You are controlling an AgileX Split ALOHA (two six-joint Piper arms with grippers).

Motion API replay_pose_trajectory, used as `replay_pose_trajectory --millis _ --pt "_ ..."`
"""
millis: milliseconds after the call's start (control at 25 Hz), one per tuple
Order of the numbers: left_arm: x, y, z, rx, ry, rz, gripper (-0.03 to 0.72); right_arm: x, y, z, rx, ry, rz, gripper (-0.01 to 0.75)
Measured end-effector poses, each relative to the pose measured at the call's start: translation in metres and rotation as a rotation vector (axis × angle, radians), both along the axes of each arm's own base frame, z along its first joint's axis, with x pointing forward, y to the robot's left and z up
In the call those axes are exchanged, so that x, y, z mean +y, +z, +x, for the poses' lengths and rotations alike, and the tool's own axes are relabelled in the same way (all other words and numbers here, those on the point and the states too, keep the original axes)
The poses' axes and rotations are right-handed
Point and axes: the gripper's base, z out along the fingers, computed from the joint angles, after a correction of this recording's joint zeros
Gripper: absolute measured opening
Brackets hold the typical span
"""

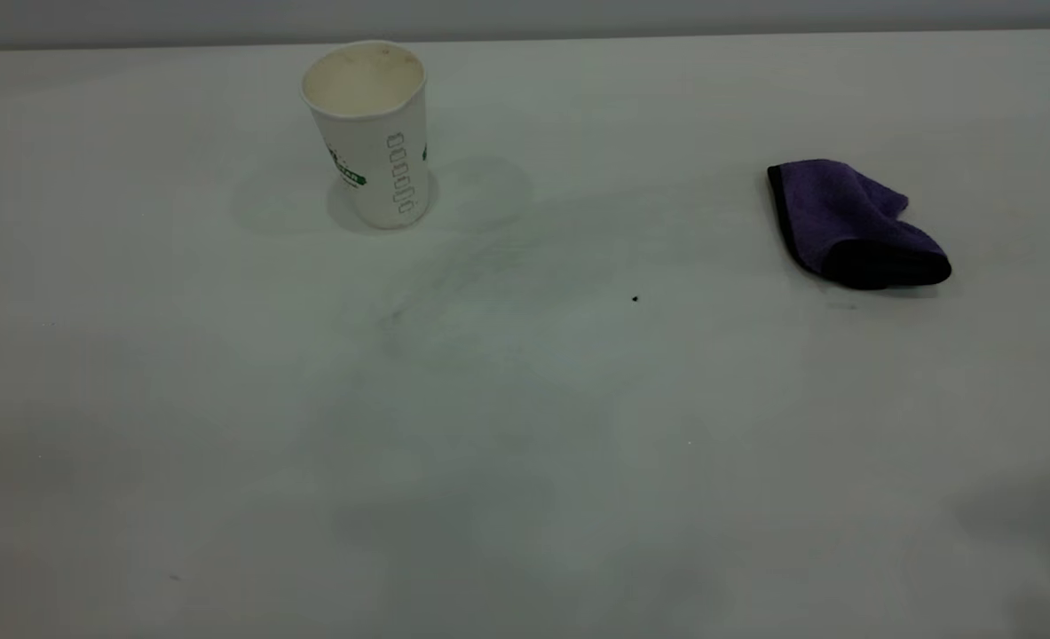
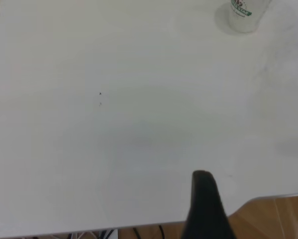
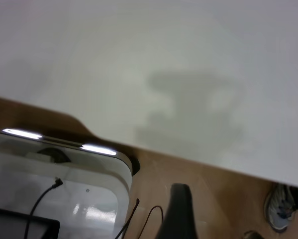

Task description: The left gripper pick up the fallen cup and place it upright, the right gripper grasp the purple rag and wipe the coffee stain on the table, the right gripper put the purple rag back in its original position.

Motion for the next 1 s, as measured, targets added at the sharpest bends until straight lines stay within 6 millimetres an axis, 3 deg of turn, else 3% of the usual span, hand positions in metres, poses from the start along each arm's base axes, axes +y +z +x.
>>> replay_pose_trajectory --millis 200,400,680,1000 --pt "0.000 0.000 0.000 0.000 0.000 0.000 0.569 -0.009 -0.013 -0.063 -0.174 -0.003 0.026 0.701" --pt "0.000 0.000 0.000 0.000 0.000 0.000 0.569 -0.016 -0.026 -0.099 -0.350 -0.042 0.043 0.684" --pt "0.000 0.000 0.000 0.000 0.000 0.000 0.569 -0.019 -0.048 -0.122 -0.490 -0.163 0.058 0.628" --pt "0.000 0.000 0.000 0.000 0.000 0.000 0.569 -0.018 -0.047 -0.137 -0.600 -0.177 0.070 0.578"
